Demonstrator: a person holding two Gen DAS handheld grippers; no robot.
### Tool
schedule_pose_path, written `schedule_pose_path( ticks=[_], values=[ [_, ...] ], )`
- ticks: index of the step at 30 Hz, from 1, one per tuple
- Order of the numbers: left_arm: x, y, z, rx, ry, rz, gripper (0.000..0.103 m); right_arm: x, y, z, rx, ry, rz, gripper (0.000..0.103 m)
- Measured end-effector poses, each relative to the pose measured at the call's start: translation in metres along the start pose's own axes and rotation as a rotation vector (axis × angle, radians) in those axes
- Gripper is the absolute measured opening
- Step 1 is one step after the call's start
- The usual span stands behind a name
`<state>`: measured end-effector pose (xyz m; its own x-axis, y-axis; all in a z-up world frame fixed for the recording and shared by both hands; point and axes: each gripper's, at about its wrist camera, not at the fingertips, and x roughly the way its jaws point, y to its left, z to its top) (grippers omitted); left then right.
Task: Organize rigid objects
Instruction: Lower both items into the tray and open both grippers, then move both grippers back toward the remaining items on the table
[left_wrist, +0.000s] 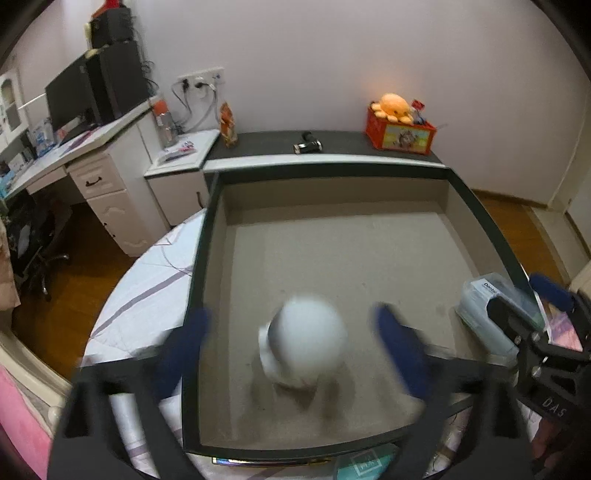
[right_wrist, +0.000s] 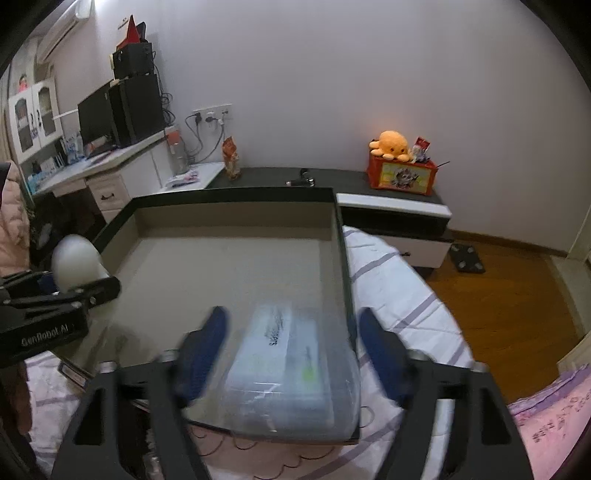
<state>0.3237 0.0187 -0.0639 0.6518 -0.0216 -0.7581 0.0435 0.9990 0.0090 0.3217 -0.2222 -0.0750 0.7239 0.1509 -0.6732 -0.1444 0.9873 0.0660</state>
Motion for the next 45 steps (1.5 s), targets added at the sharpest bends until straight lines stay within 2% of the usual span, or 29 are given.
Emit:
schedule_pose_path(
  ticks=[2, 8, 15, 21, 26, 31, 34, 41, 45],
  values=[
    [-0.005, 0.002, -0.001, -0.006, -0.021, 0.011, 0.103, 0.004, 0.0, 0.001, 0.004, 0.015, -0.008, 0.084],
    [-0.002, 0.006, -0.002, 0.001, -0.009, 0.016, 0.103, 0.009, 0.002, 0.001, 0.007, 0.041, -0.012, 0.084],
    [-0.007, 0.0, -0.003, 0.023, -0.033, 0.031, 0.103, 0.006, 0.003, 0.002, 0.011, 0.038, -0.009, 0.084],
    [-0.03, -0.004, -0.007, 0.028, -0.068, 0.022, 0.103, -0.012, 0.008, 0.002, -0.006, 0.012, -0.028, 0.084],
    [-0.068, -0.001, -0.017, 0.006, -0.119, 0.001, 0.103, -0.051, 0.01, -0.002, 0.014, -0.045, -0.028, 0.084],
    [-0.116, 0.003, -0.035, -0.003, -0.19, 0.015, 0.103, -0.099, 0.017, -0.009, -0.008, -0.102, -0.051, 0.084],
    [-0.148, 0.004, -0.052, 0.008, -0.244, 0.041, 0.103, -0.135, 0.022, -0.02, -0.019, -0.153, -0.046, 0.084],
    [-0.219, 0.009, -0.099, -0.019, -0.331, 0.015, 0.103, -0.203, 0.034, -0.054, -0.025, -0.224, -0.047, 0.084],
    [-0.246, 0.009, -0.124, -0.032, -0.344, -0.006, 0.103, -0.233, 0.037, -0.075, -0.023, -0.254, -0.054, 0.084]
  ],
)
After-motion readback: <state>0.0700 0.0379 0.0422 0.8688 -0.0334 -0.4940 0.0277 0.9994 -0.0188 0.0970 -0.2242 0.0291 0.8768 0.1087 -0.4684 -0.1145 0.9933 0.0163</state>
